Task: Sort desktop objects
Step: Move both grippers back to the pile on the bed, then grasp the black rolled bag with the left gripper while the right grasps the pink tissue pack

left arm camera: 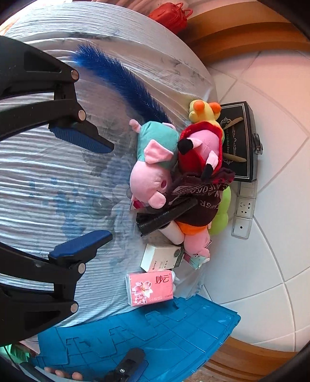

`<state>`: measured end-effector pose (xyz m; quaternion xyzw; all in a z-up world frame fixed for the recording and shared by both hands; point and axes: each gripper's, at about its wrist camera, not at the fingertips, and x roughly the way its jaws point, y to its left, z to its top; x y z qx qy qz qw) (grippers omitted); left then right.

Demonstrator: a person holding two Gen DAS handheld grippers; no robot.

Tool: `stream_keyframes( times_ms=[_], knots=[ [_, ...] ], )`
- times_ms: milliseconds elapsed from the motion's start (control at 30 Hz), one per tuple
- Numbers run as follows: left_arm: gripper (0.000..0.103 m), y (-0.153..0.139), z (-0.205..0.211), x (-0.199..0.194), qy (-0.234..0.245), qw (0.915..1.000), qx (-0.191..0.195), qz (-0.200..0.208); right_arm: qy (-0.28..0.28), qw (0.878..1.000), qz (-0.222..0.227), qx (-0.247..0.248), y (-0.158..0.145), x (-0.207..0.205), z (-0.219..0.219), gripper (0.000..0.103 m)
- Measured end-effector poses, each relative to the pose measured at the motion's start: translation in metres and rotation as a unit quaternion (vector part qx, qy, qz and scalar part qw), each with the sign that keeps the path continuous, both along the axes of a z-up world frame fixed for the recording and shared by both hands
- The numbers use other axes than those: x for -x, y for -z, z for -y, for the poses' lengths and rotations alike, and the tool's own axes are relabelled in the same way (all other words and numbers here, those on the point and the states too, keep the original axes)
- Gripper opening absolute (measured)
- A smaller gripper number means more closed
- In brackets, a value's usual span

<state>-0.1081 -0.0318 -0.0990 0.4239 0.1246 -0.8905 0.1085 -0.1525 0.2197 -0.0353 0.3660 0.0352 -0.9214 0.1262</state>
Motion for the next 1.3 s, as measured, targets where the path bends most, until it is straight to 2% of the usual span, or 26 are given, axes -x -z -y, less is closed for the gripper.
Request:
stream_keyframes(
  times_ms=[200,400,600,733,833,867,900,933,1100,1133,1167,1200,1300],
  knots=[
    [0.066,0.038,-0.012,0.060,0.031,0.9987,-0.008,0.040,0.033,0.998,0.058,0.002,0.054,0.051,-0.010,0.103],
    [0.066,0.069,-0.032,0.131,0.057,0.9960,-0.005,0.068,0.062,0.994,0.094,0.008,0.098,0.095,-0.024,0.103],
    [0.066,0.097,-0.035,0.197,0.039,0.9965,-0.004,0.074,0.080,0.991,0.111,-0.001,0.128,0.129,-0.033,0.103],
    [0.066,0.119,-0.025,0.225,0.019,0.9967,-0.010,0.078,0.087,0.989,0.119,-0.013,0.142,0.144,-0.037,0.103],
    [0.065,0.123,-0.030,0.233,0.027,0.9969,0.022,0.070,0.093,0.987,0.127,-0.018,0.153,0.153,-0.037,0.103],
    [0.063,0.126,-0.035,0.234,0.034,0.9960,0.041,0.072,0.096,0.986,0.131,-0.017,0.157,0.155,-0.038,0.103],
    [0.056,0.129,-0.038,0.234,0.040,0.9944,0.060,0.076,0.100,0.985,0.138,-0.016,0.162,0.159,-0.039,0.103],
    [0.054,0.129,-0.040,0.232,0.046,0.9941,0.066,0.072,0.103,0.984,0.145,-0.014,0.168,0.162,-0.039,0.103],
    [0.040,0.121,-0.037,0.206,0.070,0.9937,0.049,0.073,0.106,0.979,0.175,0.000,0.182,0.163,-0.039,0.103],
    [0.034,0.120,-0.038,0.198,0.076,0.9933,0.049,0.072,0.103,0.979,0.175,0.009,0.180,0.159,-0.039,0.100],
    [0.031,0.119,-0.039,0.189,0.084,0.9927,0.046,0.073,0.101,0.979,0.175,0.009,0.178,0.154,-0.038,0.088],
    [0.029,0.121,-0.039,0.177,0.092,0.9917,0.036,0.082,0.097,0.980,0.175,0.006,0.176,0.151,-0.036,0.084],
    [0.029,0.128,-0.039,0.148,0.104,0.9888,0.017,0.105,0.078,0.981,0.179,0.008,0.169,0.137,-0.031,0.075]
  ],
)
